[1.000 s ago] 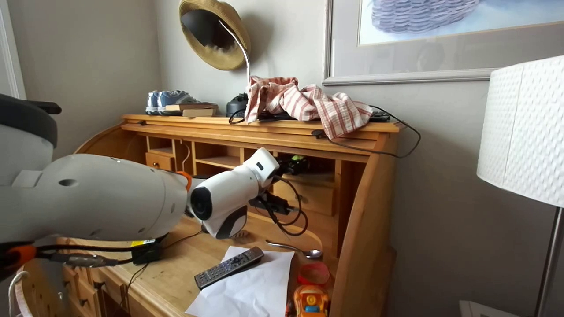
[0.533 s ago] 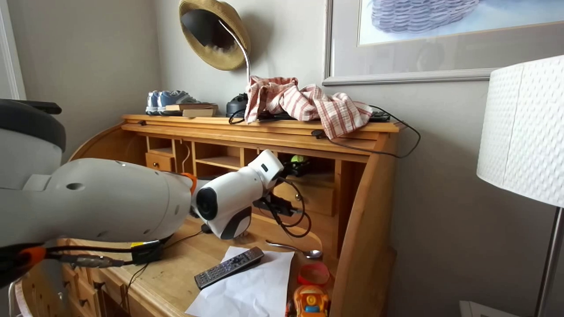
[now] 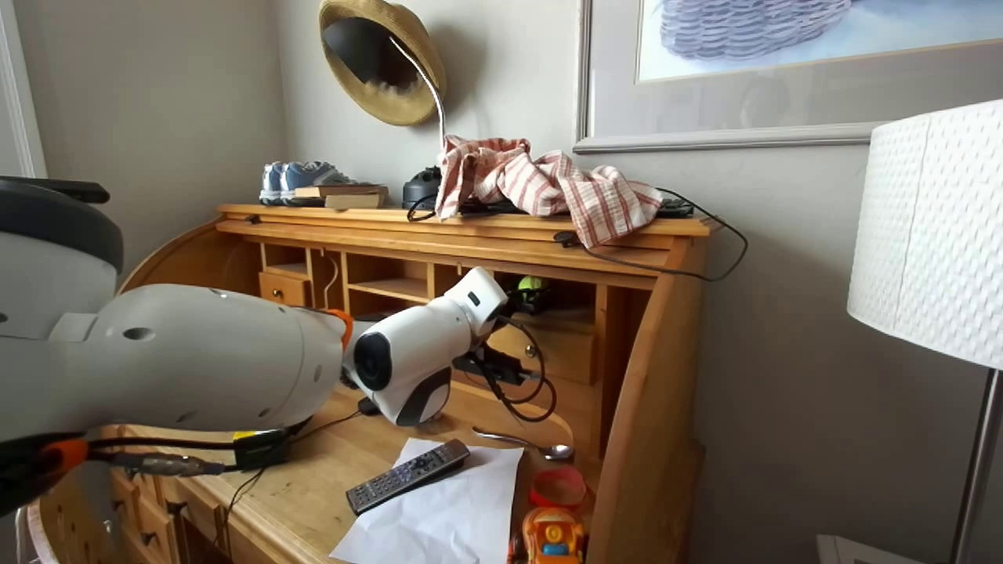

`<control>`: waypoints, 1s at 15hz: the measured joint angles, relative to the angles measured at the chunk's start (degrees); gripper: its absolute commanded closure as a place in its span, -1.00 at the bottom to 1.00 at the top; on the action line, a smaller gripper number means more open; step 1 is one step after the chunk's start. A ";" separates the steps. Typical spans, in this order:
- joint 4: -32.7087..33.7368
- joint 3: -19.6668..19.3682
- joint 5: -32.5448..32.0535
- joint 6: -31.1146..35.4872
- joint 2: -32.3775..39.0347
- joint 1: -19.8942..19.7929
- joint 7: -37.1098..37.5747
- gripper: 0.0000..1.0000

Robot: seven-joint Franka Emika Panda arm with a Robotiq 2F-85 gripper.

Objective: Put the tennis ball on the table

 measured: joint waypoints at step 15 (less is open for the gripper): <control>-5.72 -0.22 -0.32 0.12 2.02 -6.53 0.90 0.24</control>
